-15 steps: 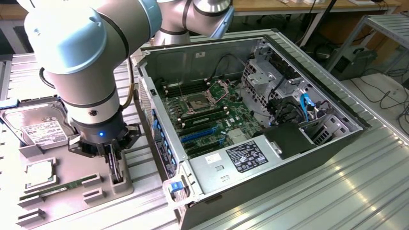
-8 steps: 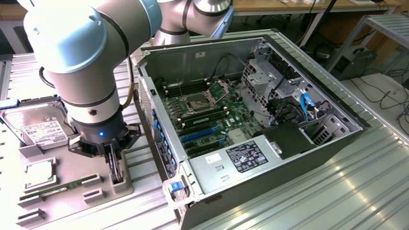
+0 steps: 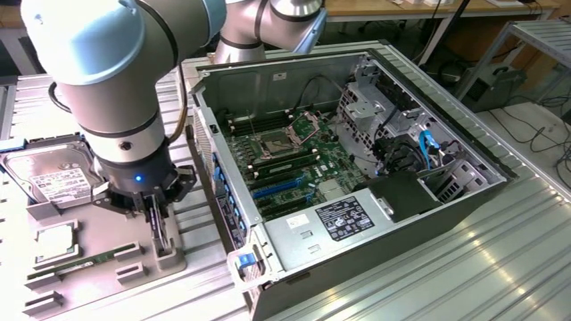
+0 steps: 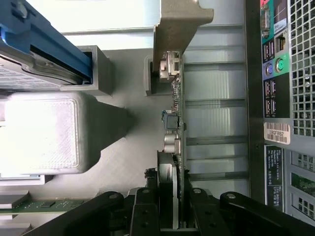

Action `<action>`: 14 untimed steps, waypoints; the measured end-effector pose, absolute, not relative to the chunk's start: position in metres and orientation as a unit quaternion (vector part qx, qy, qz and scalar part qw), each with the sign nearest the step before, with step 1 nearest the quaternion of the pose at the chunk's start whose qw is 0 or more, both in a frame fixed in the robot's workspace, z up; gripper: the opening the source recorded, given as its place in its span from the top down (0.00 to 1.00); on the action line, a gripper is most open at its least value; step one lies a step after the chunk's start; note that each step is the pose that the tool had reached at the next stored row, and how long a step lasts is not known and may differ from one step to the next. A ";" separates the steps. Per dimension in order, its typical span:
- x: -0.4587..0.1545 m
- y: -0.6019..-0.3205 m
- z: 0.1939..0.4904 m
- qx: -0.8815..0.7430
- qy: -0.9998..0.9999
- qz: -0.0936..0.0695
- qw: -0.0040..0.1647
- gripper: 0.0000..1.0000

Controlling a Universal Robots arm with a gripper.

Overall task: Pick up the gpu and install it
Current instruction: 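Pick up the gpu and move the gpu toward the slot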

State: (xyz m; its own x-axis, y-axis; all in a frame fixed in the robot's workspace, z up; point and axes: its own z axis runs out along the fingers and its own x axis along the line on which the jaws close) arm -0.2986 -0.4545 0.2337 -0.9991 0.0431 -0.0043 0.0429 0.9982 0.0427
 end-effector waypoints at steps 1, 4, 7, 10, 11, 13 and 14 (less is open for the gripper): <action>-0.299 -0.455 0.238 0.022 1.000 0.021 0.003 0.72; -0.299 -0.455 0.247 0.022 1.000 0.021 0.003 0.72; -0.299 -0.454 0.258 0.022 1.000 0.021 0.003 0.72; -0.299 -0.454 0.266 0.022 1.000 0.021 0.003 0.72; -0.299 -0.454 0.270 0.022 1.000 0.021 0.003 0.72; -0.299 -0.455 0.278 0.022 1.000 0.021 0.003 0.72; -0.299 -0.454 0.280 0.022 1.000 0.021 0.003 0.72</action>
